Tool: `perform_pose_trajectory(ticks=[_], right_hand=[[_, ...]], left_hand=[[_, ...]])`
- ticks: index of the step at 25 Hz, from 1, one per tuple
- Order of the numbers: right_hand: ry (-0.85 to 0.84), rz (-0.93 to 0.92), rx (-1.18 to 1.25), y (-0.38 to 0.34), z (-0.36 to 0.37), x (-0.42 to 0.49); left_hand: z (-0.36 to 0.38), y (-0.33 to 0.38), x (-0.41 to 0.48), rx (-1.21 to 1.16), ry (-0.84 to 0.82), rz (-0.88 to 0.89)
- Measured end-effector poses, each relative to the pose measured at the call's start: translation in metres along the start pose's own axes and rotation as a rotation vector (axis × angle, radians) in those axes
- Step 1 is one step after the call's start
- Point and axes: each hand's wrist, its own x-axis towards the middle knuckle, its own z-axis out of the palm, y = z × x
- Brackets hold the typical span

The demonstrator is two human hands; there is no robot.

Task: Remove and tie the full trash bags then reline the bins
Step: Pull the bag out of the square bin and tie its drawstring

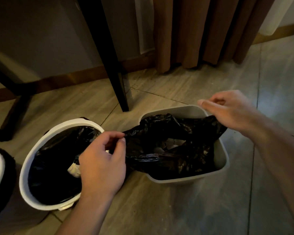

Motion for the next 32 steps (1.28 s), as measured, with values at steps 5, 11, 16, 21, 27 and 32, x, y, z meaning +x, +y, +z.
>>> perform_pose_trajectory(ticks=[5,11,16,21,27,32], right_hand=[[-0.205,-0.162,-0.718,-0.005,0.010,-0.014],[-0.153,-0.187,-0.700,0.019,0.003,-0.027],[0.253,-0.008,-0.008,0.012,-0.012,-0.024],[0.212,0.153,0.114,0.004,-0.019,-0.035],[-0.107,0.230,0.324,0.001,-0.040,-0.049],[-0.207,0.231,0.693,-0.025,-0.046,-0.062]], left_hand=[[-0.011,0.003,-0.004,0.170,-0.076,0.123],[-0.030,0.002,-0.003,0.297,-0.121,0.206],[-0.044,-0.004,0.001,0.375,-0.064,0.207],[-0.046,-0.006,0.003,0.179,-0.124,-0.070],[-0.035,0.015,-0.009,-0.684,-0.260,-0.429],[-0.021,0.045,-0.024,-0.894,-0.383,-0.457]])
